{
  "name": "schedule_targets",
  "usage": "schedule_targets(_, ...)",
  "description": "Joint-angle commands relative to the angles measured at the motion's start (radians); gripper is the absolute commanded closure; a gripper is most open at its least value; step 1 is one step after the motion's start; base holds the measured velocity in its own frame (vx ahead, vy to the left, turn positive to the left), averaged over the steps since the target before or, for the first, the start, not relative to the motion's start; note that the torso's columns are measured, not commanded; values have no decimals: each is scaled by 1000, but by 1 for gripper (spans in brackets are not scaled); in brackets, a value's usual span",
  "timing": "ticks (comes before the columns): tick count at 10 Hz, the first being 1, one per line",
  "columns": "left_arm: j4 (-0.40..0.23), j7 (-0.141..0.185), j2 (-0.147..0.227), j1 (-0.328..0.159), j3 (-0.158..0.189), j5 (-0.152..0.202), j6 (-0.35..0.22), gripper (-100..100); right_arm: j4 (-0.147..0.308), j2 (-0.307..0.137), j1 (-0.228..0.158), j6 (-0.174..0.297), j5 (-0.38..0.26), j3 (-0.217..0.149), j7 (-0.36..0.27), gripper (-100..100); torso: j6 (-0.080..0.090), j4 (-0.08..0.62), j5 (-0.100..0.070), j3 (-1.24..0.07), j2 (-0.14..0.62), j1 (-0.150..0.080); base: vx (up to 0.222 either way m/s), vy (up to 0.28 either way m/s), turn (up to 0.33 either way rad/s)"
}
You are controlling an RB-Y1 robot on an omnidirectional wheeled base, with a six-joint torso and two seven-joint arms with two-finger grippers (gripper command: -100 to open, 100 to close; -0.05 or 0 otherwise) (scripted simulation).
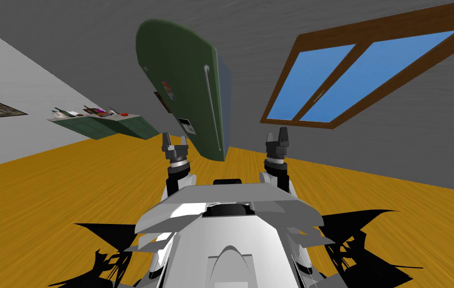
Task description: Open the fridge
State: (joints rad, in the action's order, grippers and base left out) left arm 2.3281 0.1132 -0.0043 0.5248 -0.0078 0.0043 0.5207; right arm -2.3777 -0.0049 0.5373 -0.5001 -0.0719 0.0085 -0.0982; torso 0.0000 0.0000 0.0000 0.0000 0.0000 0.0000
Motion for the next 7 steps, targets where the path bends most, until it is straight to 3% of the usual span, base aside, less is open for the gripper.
schedule_targets(1, 0, 0, 0, 0, 0, 0, 0, 0, 0, 0, 0, 0, 0, 0, 0, 0, 0, 41, 0, -82, 40, 0, 0, 0, 0)
schedule_targets(7, 0, 0, 0, 0, 0, 0, 0, 0, 0, 0, 0, 0, 0, 0, 0, 0, 0, 470, 0, -939, 470, 0, 0, 0, 0)
